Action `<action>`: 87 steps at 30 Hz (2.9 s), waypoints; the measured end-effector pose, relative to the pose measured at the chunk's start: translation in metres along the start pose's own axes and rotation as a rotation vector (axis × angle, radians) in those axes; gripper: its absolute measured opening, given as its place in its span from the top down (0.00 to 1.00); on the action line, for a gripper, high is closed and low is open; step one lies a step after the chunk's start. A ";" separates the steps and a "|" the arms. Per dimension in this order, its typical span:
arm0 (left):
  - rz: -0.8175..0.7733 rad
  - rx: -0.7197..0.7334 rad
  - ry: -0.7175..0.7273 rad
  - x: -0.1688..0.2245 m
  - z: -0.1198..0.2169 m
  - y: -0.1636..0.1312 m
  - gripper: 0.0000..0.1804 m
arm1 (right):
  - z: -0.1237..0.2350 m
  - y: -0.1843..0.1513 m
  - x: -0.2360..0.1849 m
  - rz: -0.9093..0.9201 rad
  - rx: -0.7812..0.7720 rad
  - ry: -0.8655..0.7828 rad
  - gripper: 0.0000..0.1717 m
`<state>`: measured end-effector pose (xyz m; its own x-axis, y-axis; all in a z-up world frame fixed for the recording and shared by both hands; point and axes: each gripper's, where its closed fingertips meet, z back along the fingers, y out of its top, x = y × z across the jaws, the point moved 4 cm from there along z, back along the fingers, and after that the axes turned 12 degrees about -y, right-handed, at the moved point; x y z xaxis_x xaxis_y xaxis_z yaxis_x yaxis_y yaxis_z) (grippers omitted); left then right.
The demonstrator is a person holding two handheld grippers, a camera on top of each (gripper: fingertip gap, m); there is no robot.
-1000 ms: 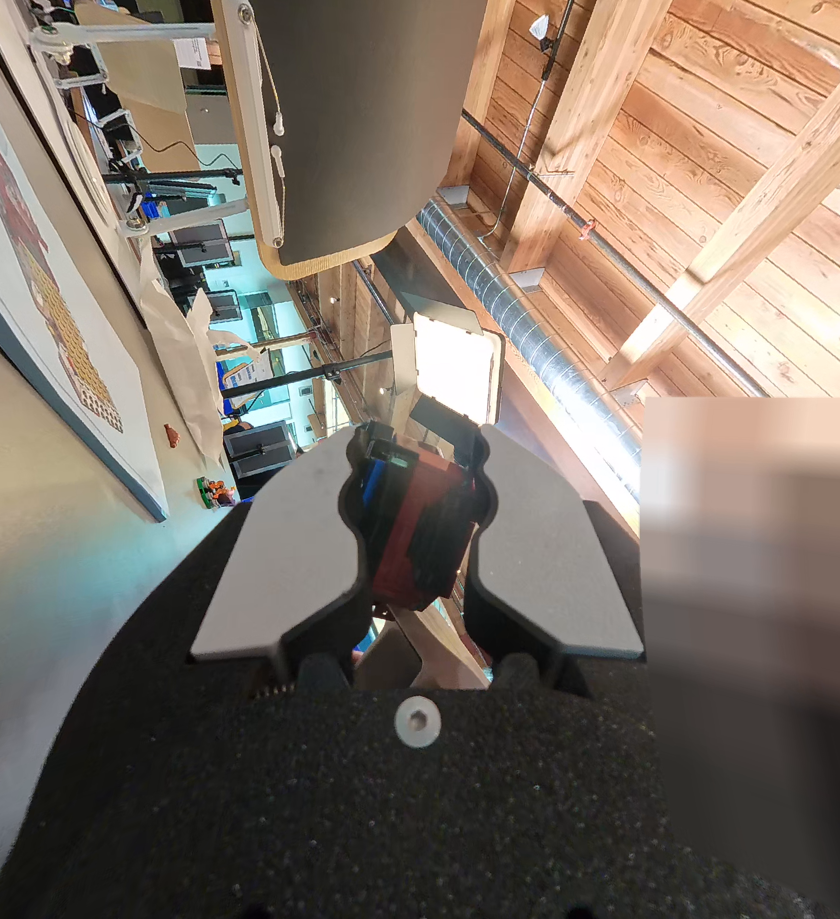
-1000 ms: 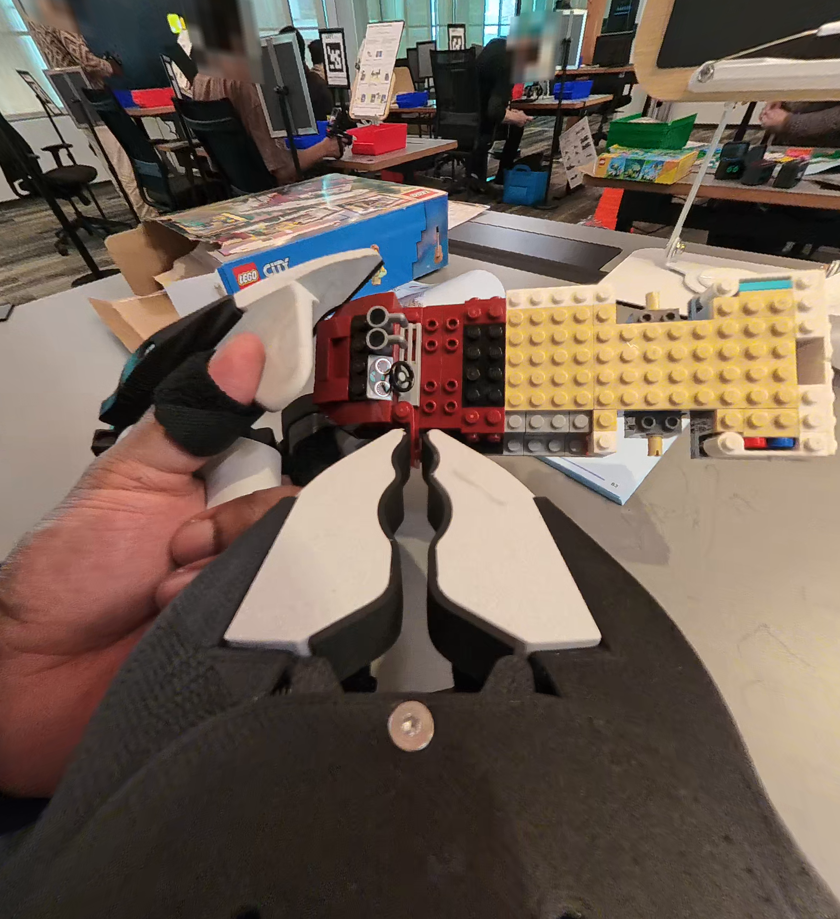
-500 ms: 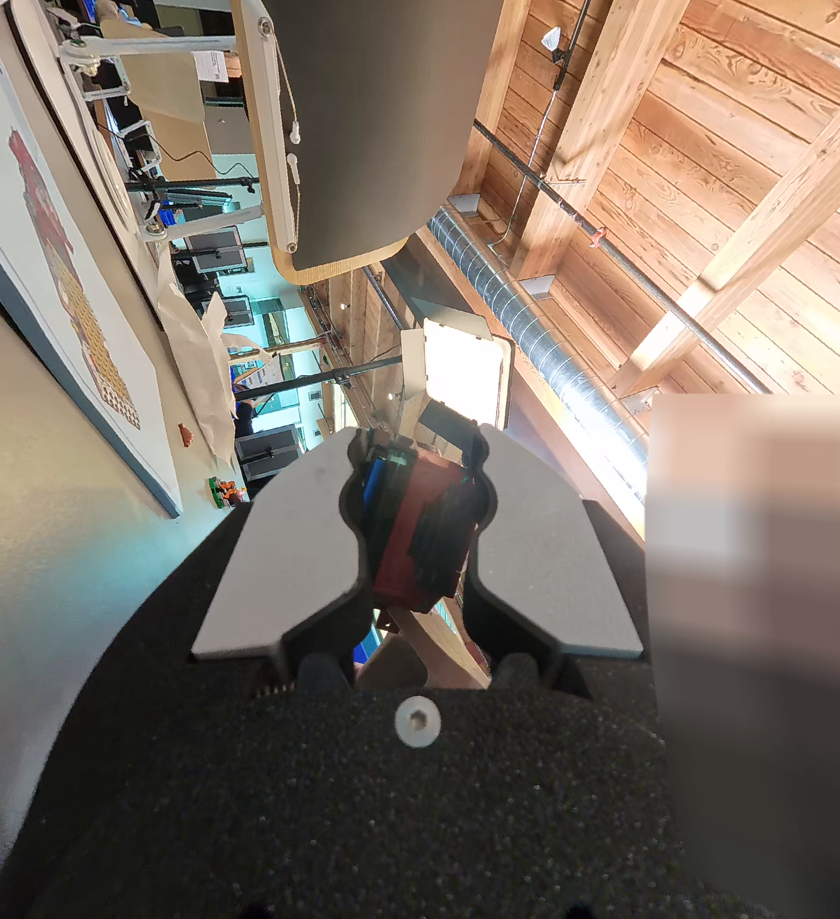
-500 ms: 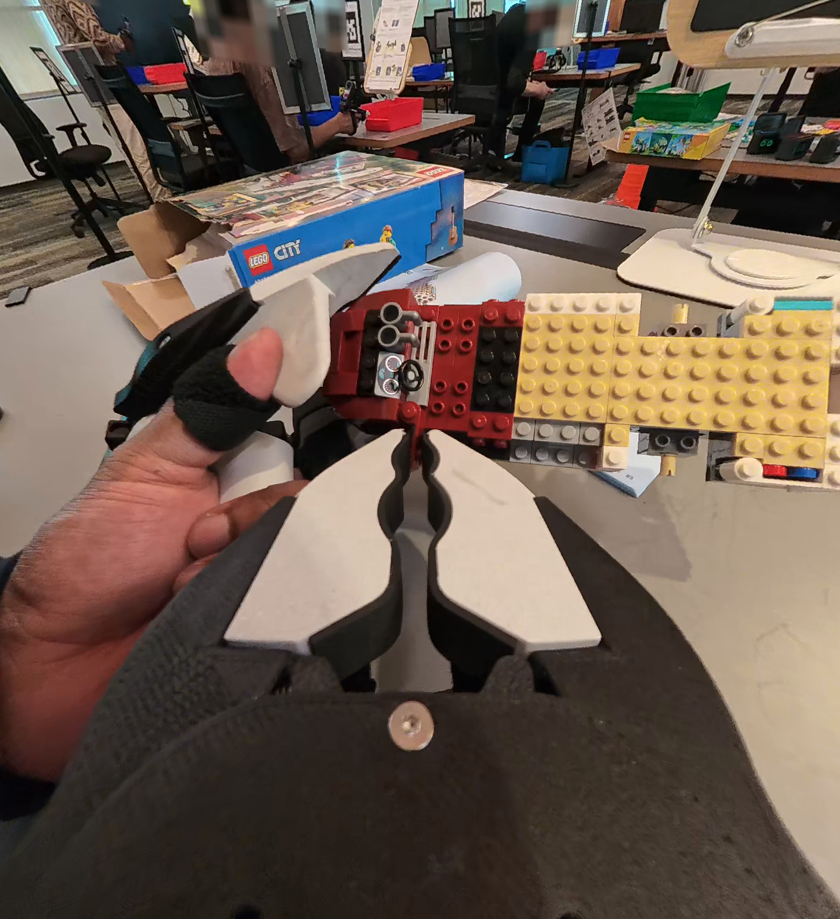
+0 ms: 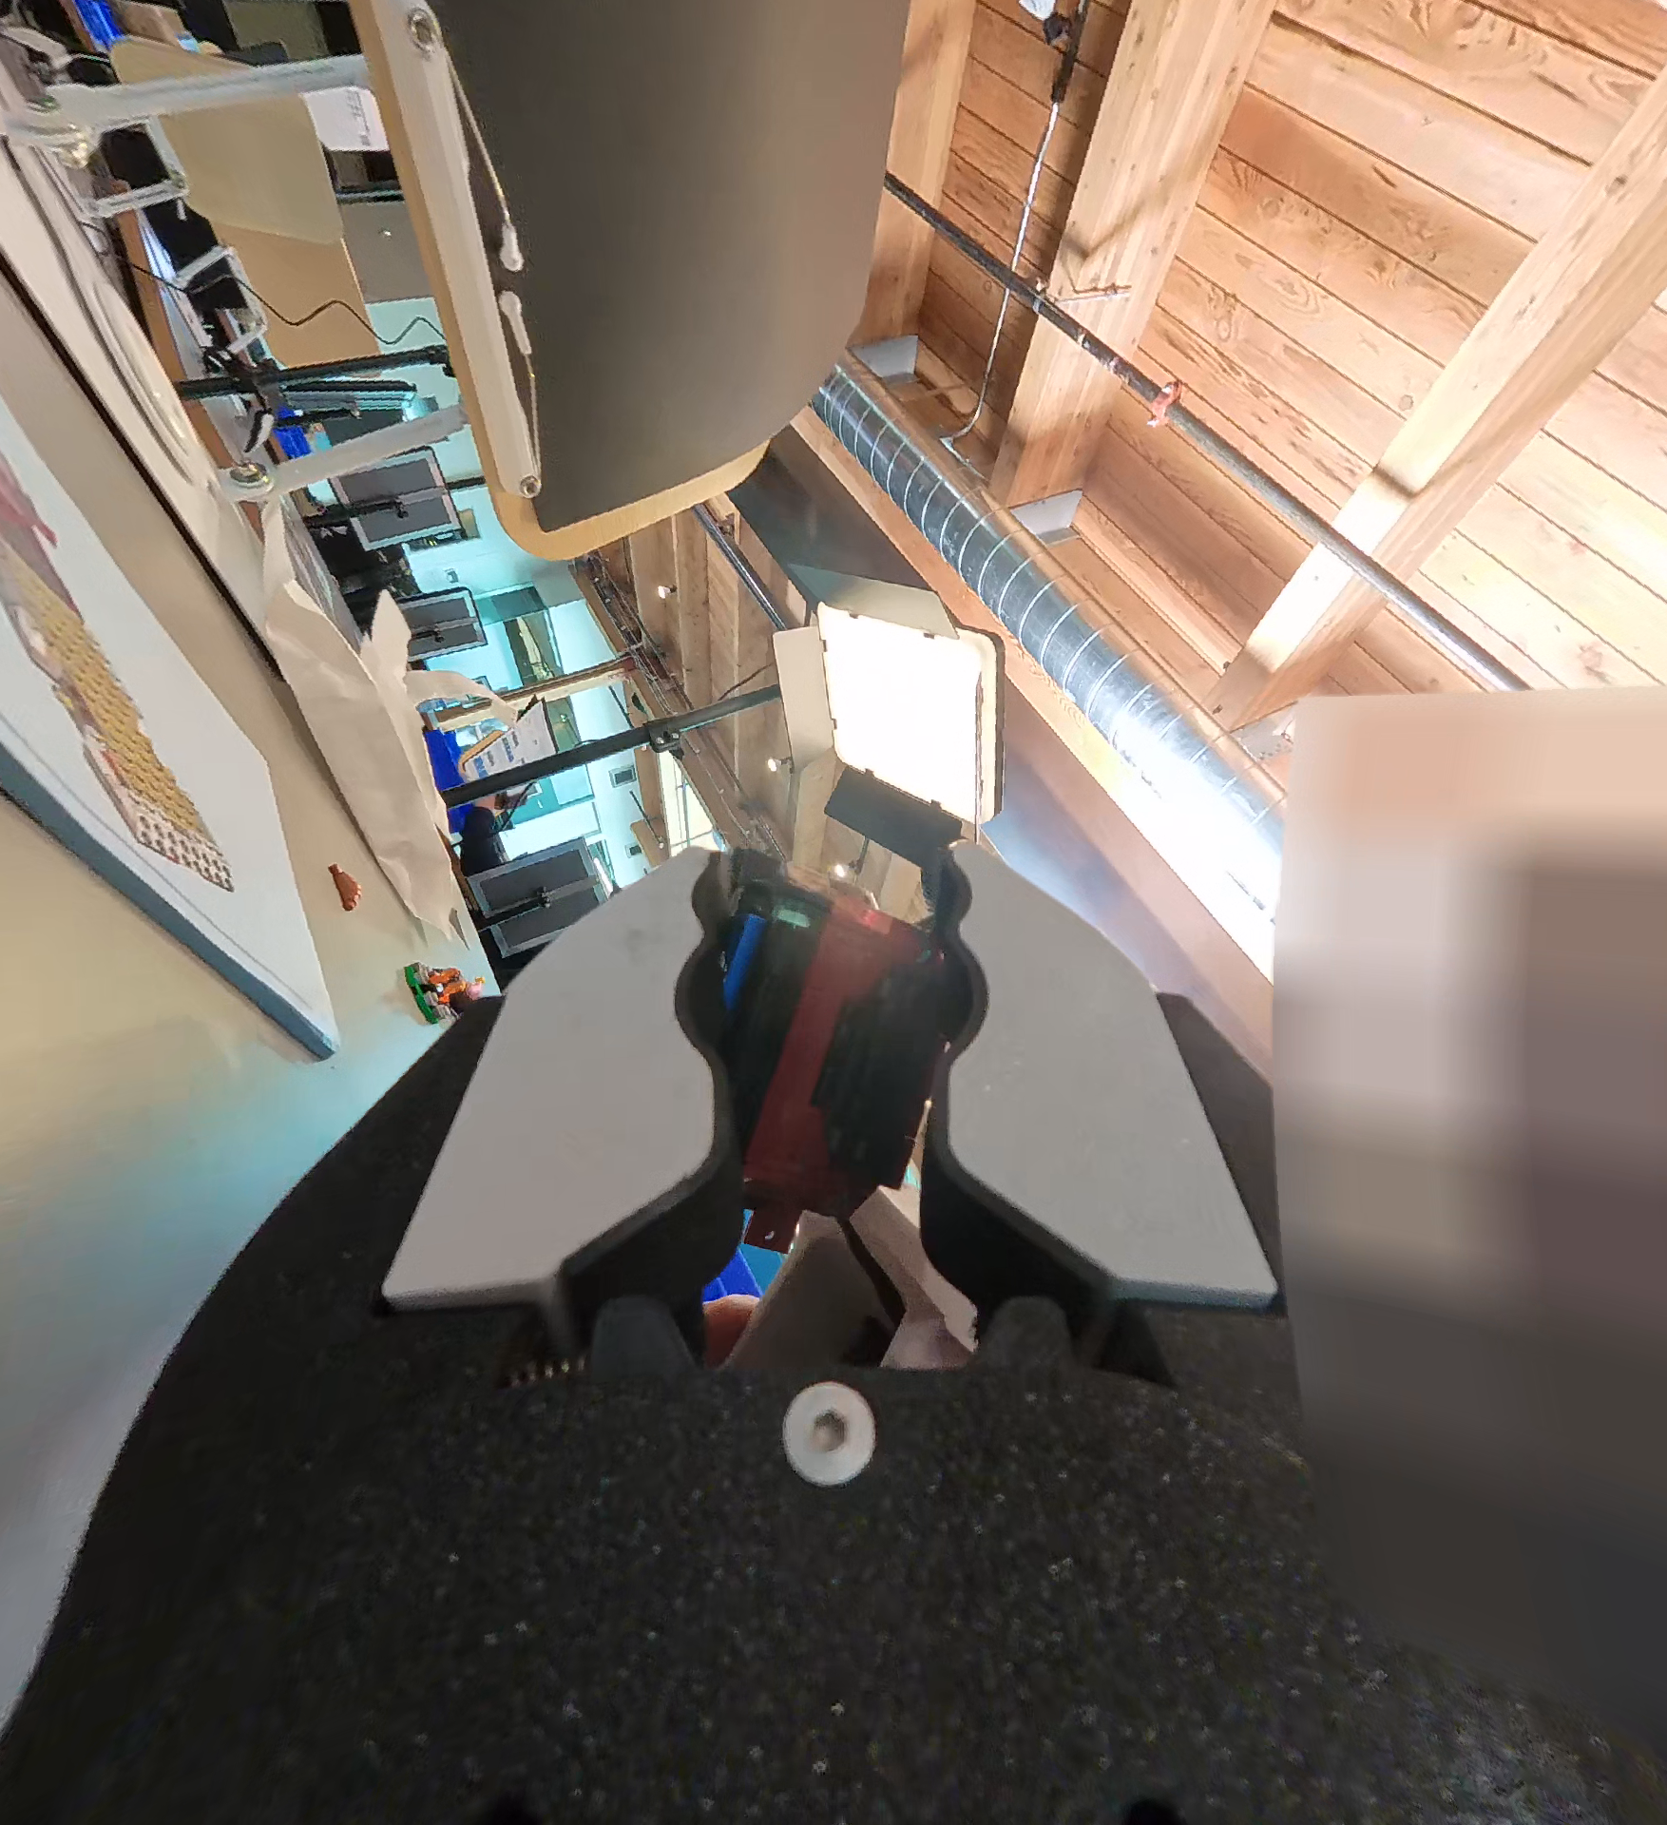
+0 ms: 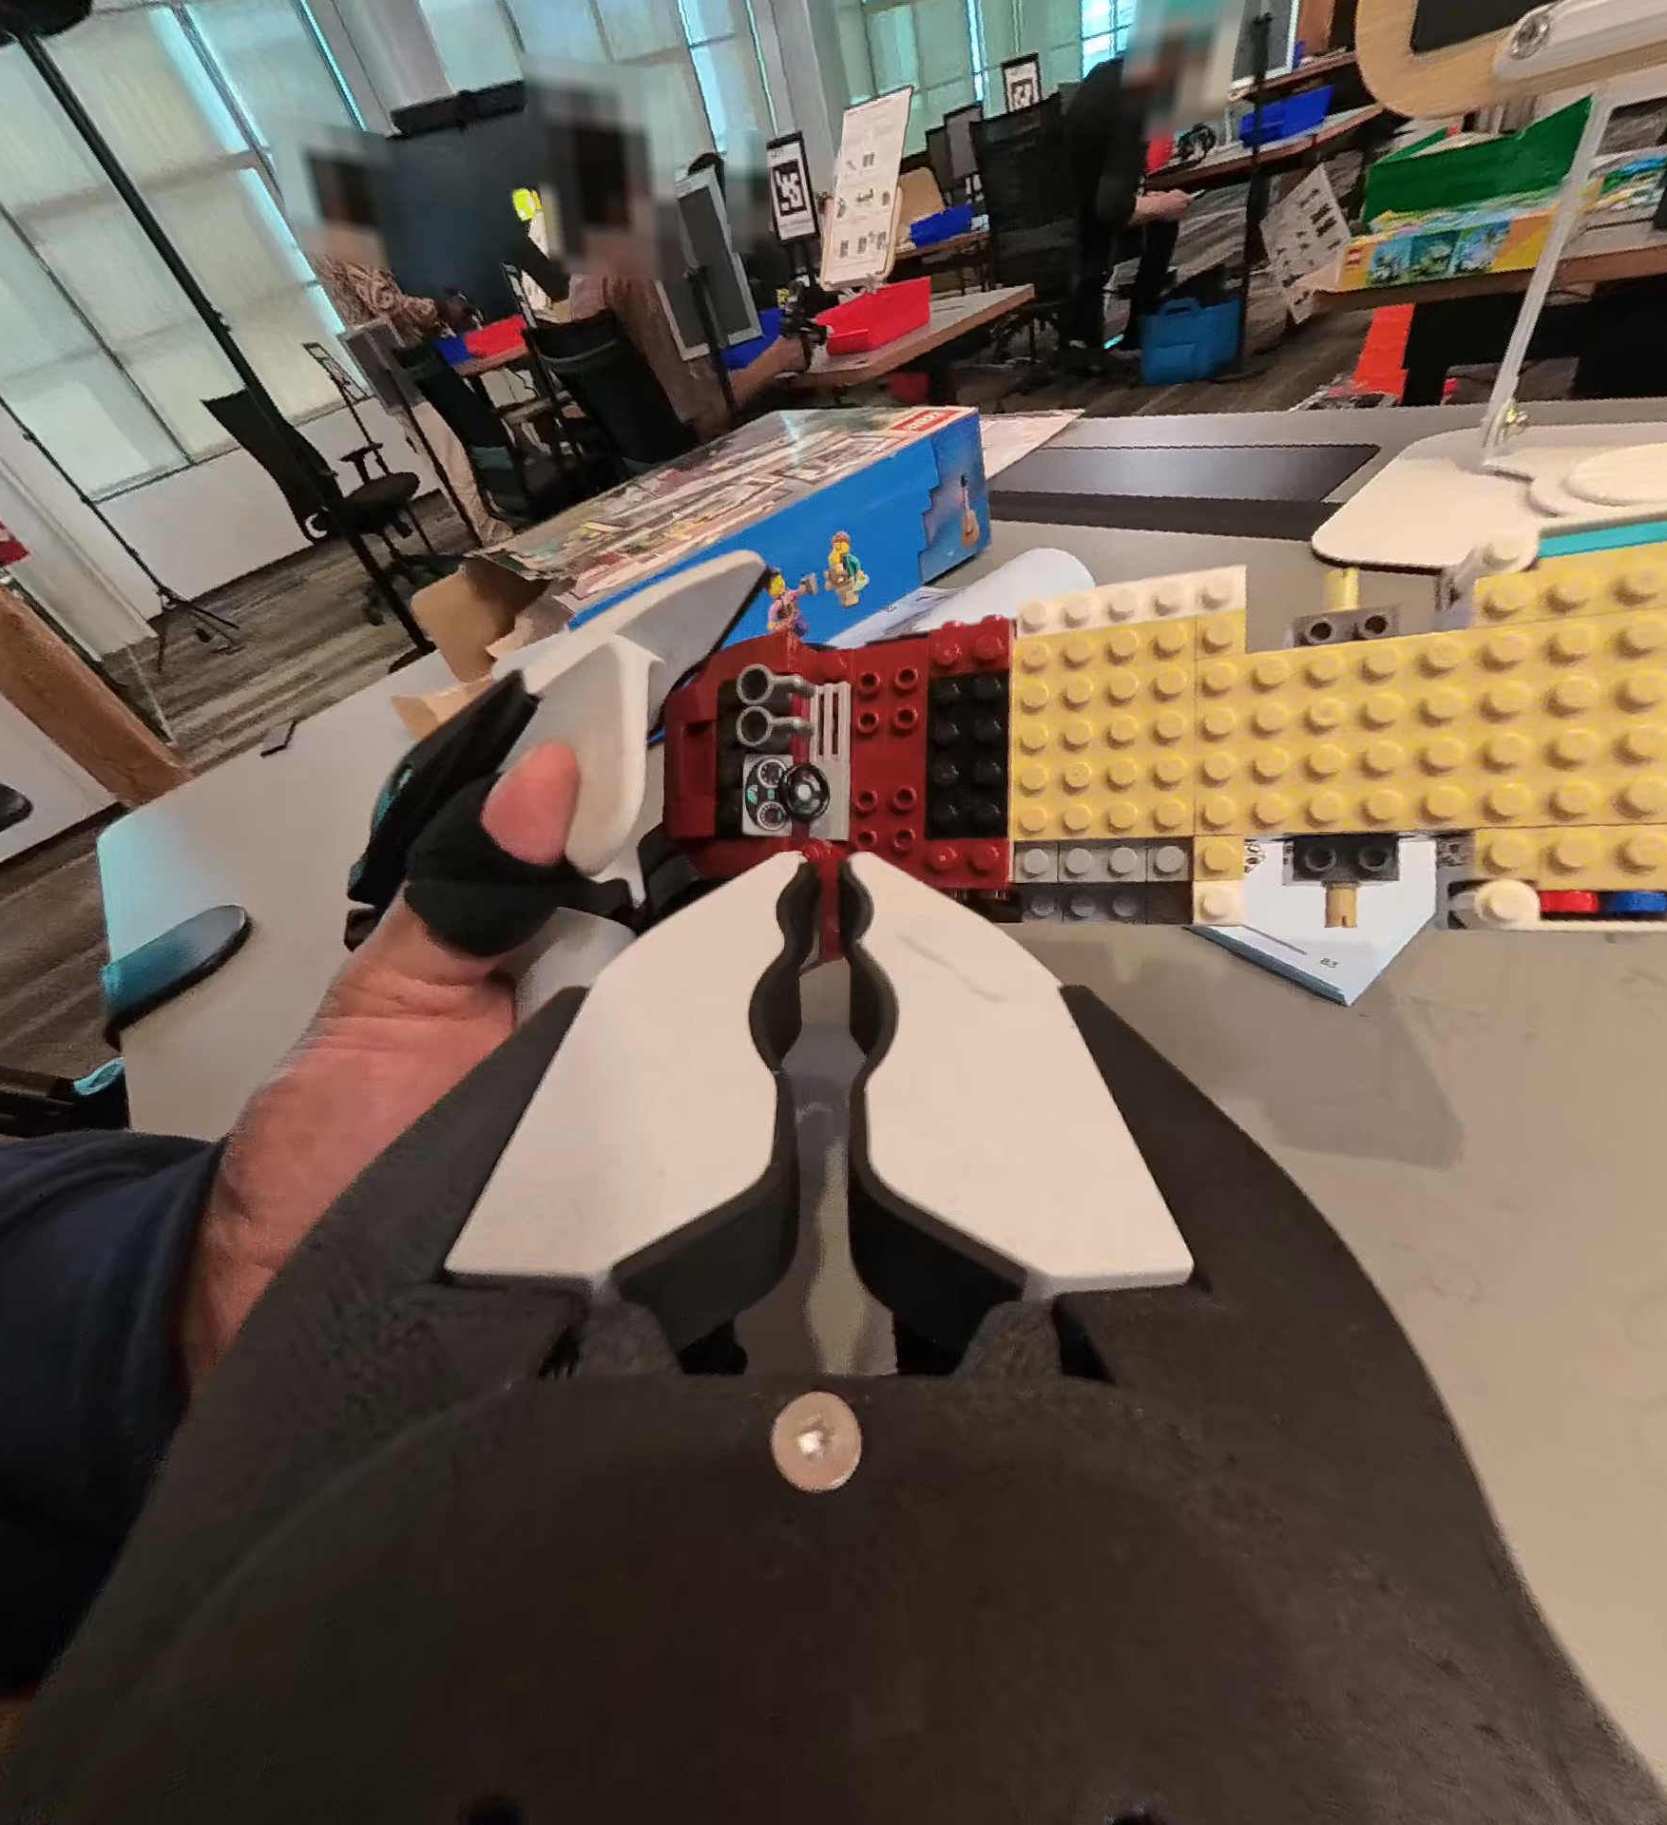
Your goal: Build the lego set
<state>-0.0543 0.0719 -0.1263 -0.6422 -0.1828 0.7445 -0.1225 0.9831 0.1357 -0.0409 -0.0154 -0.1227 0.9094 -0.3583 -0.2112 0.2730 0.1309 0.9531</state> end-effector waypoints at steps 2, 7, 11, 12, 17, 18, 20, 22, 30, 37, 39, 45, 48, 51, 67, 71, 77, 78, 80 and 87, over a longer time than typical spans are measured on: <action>-0.008 -0.012 -0.007 0.001 -0.001 -0.001 0.78 | 0.000 0.000 0.000 -0.001 0.001 -0.001 0.98; -0.007 -0.029 -0.009 0.001 -0.001 -0.003 0.78 | 0.002 0.003 0.000 -0.011 0.011 0.017 1.00; -0.009 -0.037 -0.016 0.002 -0.001 -0.004 0.78 | 0.003 0.001 -0.001 -0.015 0.001 0.022 1.00; -0.009 -0.040 -0.019 0.002 -0.002 -0.005 0.78 | 0.003 0.002 0.000 -0.010 0.004 0.017 0.99; -0.005 -0.046 -0.026 0.003 -0.002 -0.005 0.78 | 0.004 0.002 -0.001 0.001 0.009 0.022 1.00; -0.003 -0.047 -0.025 0.003 -0.002 -0.006 0.78 | 0.004 0.002 -0.001 0.005 0.009 0.020 1.00; -0.007 -0.052 -0.029 0.004 -0.002 -0.006 0.78 | 0.005 0.003 0.000 0.006 0.012 0.022 1.00; -0.013 -0.057 -0.031 0.005 -0.003 -0.007 0.79 | 0.005 0.004 0.001 0.006 0.016 0.015 1.00; -0.012 -0.066 -0.017 0.002 -0.003 -0.007 0.80 | 0.004 0.002 0.002 0.003 0.003 0.014 1.00; 0.016 -0.082 -0.020 0.000 -0.003 -0.007 0.80 | 0.005 0.001 0.003 0.007 0.002 0.026 0.96; 0.027 -0.106 -0.011 -0.001 -0.004 -0.009 0.80 | 0.007 0.003 0.005 0.008 0.011 0.041 0.92; 0.219 -0.223 0.034 -0.016 -0.008 -0.016 0.80 | 0.019 0.019 0.026 0.198 0.008 0.028 0.85; 0.309 -0.326 0.036 -0.017 -0.012 -0.020 0.80 | 0.022 0.033 0.046 0.339 -0.067 0.032 0.83; 0.355 -0.487 0.087 -0.021 -0.012 -0.027 0.80 | 0.018 0.040 0.059 0.438 -0.232 0.104 0.80; 0.490 -0.850 0.126 -0.016 -0.007 -0.054 0.80 | 0.007 -0.015 0.047 0.140 -0.850 0.811 0.80; 0.441 -0.830 0.109 -0.020 -0.013 -0.049 0.77 | 0.002 -0.015 0.052 0.011 -0.812 0.790 0.81; 0.328 -0.821 0.038 -0.021 -0.020 -0.043 0.67 | -0.002 -0.013 0.064 -0.143 -0.728 0.747 0.82; 0.298 -0.823 0.035 -0.023 -0.020 -0.041 0.65 | -0.002 -0.012 0.066 -0.162 -0.717 0.742 0.82; 0.224 -0.855 0.047 -0.026 -0.018 -0.039 0.62 | -0.002 -0.009 0.068 -0.201 -0.695 0.739 0.82; 0.180 -0.845 0.021 -0.026 -0.027 -0.039 0.61 | -0.010 -0.003 0.066 -0.399 -0.635 0.712 0.82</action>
<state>-0.0126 0.0382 -0.1334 -0.5828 -0.0319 0.8120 0.5890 0.6718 0.4491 0.0213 -0.0307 -0.1419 0.6351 0.1201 -0.7630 0.5228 0.6603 0.5391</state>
